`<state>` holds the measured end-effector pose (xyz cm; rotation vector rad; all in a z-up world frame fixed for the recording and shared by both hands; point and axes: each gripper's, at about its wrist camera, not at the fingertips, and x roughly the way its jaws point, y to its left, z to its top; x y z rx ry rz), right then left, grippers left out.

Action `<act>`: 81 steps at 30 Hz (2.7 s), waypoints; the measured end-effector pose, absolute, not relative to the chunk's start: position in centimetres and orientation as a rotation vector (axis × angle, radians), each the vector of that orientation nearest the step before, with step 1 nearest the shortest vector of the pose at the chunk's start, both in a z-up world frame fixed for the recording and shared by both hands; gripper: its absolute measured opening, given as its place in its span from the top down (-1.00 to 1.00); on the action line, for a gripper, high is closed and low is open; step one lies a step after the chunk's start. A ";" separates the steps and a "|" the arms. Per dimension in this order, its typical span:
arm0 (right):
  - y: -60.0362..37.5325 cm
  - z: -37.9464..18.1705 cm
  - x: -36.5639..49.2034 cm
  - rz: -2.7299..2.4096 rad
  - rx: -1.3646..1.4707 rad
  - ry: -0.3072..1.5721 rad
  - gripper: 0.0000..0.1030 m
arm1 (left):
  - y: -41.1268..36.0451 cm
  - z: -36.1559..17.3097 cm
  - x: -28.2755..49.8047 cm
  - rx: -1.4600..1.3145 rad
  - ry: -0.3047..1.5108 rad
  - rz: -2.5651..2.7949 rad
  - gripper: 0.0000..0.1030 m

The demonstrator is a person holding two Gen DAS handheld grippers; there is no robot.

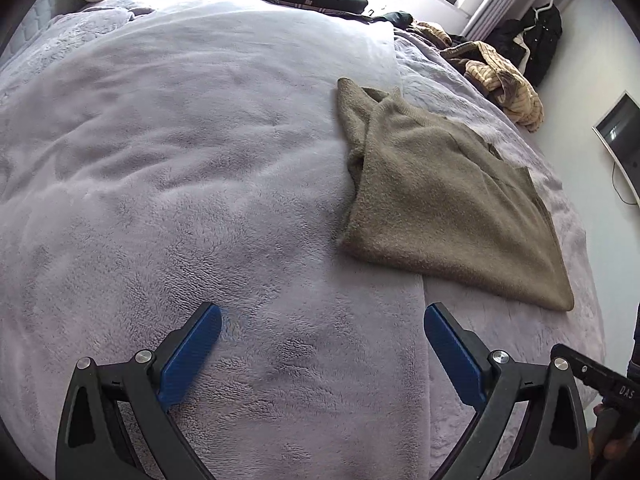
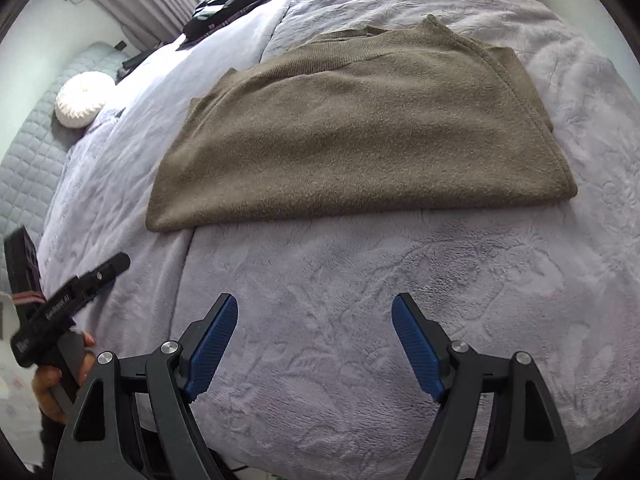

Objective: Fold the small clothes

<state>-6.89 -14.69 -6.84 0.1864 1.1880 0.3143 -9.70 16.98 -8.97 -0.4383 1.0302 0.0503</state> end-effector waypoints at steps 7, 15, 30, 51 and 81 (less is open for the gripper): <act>-14.4 -8.1 -5.4 0.367 0.317 1.228 -0.59 | 16.6 -8.8 -9.1 -0.411 1.038 0.057 -0.97; -12.5 -10.4 -1.8 0.445 0.604 1.245 -0.59 | 16.9 -8.7 -7.6 -0.420 1.049 0.070 -0.97; -9.4 -13.0 0.7 0.484 0.691 1.278 -0.59 | 16.5 -8.9 -5.5 -0.415 1.066 0.043 -0.97; -7.9 -10.5 6.1 0.670 0.829 1.066 0.83 | 18.6 -11.6 5.2 -0.855 1.059 -0.414 -0.97; -11.1 -11.3 14.0 0.350 0.233 1.229 0.79 | 11.3 -6.2 11.1 -0.491 1.019 -0.299 0.43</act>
